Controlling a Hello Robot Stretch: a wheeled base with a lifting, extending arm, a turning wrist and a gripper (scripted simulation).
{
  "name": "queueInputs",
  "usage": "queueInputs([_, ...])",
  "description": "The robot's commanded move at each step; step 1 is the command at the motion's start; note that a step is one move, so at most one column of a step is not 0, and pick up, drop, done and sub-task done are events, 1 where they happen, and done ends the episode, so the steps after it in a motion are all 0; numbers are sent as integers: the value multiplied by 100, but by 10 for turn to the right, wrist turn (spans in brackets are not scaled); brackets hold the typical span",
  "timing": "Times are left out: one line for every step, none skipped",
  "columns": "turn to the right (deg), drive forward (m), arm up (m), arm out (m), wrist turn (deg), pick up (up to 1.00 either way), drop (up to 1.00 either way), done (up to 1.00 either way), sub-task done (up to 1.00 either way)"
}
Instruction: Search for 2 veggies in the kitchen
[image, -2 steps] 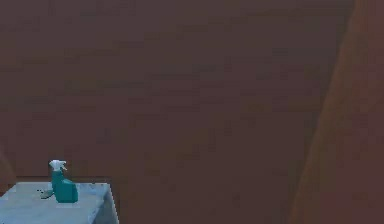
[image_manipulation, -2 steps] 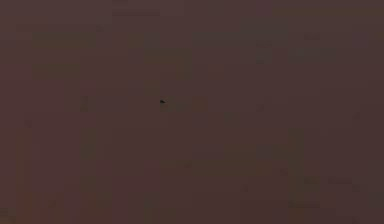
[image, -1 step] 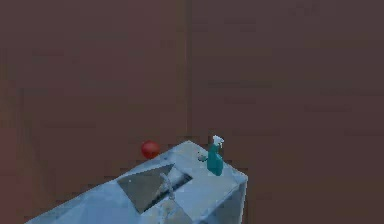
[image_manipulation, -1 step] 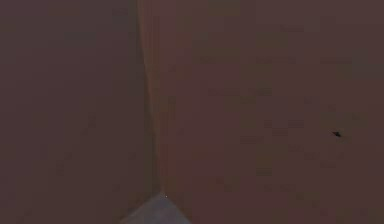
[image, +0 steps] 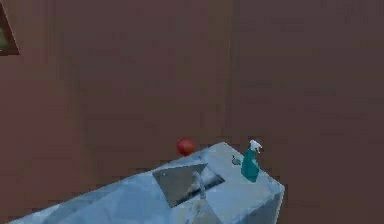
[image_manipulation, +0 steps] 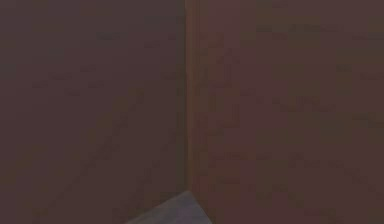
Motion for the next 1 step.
queueInputs([0, 0, 0, 0, 0, 0, 0, 100, 0])
